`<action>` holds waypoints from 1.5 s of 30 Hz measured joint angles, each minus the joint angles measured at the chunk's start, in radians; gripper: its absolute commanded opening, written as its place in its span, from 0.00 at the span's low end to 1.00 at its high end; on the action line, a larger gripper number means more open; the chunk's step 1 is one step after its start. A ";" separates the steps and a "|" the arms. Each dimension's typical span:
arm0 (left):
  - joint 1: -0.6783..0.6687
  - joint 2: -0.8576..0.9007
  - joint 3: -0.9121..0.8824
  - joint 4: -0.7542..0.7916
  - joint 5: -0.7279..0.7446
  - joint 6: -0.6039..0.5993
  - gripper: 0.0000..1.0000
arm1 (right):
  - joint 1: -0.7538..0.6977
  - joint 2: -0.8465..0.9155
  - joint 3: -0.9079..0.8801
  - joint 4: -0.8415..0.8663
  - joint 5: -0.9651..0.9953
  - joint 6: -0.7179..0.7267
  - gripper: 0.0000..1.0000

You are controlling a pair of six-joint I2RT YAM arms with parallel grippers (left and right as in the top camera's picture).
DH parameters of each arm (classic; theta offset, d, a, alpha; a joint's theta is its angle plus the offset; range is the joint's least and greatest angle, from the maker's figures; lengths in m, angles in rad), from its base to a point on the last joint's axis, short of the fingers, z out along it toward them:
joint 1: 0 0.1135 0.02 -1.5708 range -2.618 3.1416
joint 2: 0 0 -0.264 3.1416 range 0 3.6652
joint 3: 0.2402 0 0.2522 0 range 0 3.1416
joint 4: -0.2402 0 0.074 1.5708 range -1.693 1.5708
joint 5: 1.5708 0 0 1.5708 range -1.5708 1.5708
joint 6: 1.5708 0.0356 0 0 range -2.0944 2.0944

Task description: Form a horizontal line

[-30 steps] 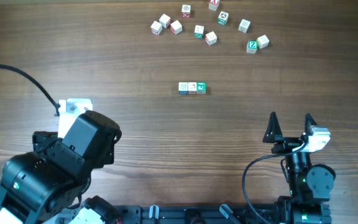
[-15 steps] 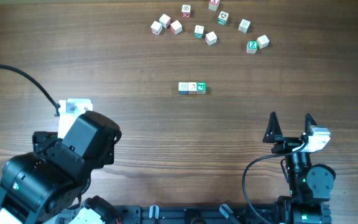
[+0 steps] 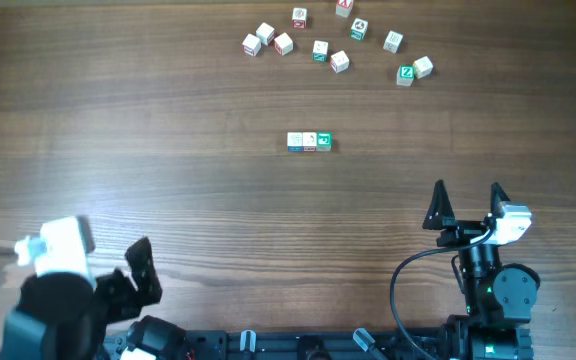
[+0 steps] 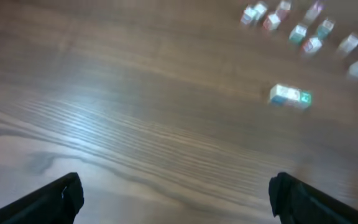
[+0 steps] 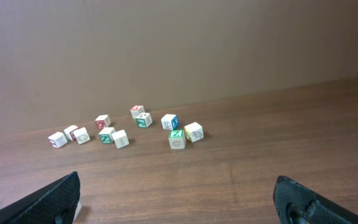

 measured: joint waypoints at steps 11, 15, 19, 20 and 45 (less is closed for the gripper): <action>0.183 -0.490 -0.844 0.901 0.354 0.220 1.00 | 0.000 0.000 0.000 0.002 0.004 0.003 0.99; 0.203 -0.515 -0.986 1.055 0.360 0.246 1.00 | 0.000 0.000 0.000 0.002 0.004 0.003 1.00; 0.236 -0.540 -1.085 1.204 0.356 0.256 1.00 | 0.000 0.000 0.000 0.002 0.004 0.003 1.00; 0.240 -0.540 -1.096 1.231 0.356 0.256 1.00 | 0.000 0.000 0.000 0.002 0.004 0.003 1.00; 0.254 -0.544 -1.249 1.379 0.435 0.439 1.00 | 0.000 0.000 0.000 0.002 0.004 0.003 1.00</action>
